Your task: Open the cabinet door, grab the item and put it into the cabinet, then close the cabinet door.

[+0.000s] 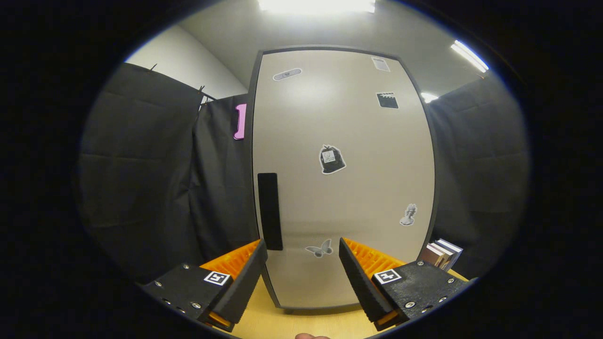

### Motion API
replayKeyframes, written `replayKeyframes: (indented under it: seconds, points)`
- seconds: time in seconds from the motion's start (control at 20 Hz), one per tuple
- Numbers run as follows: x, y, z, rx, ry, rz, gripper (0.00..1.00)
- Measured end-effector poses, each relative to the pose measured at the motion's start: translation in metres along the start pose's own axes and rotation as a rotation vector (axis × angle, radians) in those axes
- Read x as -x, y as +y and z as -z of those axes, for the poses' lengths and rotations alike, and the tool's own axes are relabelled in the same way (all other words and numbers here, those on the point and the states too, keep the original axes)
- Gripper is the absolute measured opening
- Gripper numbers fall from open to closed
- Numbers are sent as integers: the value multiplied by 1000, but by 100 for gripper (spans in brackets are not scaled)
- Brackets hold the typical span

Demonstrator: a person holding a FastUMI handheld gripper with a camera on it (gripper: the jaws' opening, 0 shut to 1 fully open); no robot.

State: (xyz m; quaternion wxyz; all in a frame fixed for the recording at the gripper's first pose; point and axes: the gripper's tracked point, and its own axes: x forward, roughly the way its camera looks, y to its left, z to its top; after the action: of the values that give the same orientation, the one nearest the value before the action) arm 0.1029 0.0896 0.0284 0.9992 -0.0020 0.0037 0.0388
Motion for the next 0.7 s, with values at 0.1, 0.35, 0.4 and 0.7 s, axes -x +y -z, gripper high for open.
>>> replayKeyframes:
  seconds: [0.1,0.35,0.4,0.7]
  points:
    - [-16,16,-2,6,-1,-11,95]
    - [-53,40,5,43,1,8,94]
    - [-60,42,9,49,10,14,94]
    - [-90,40,28,47,64,52,54]
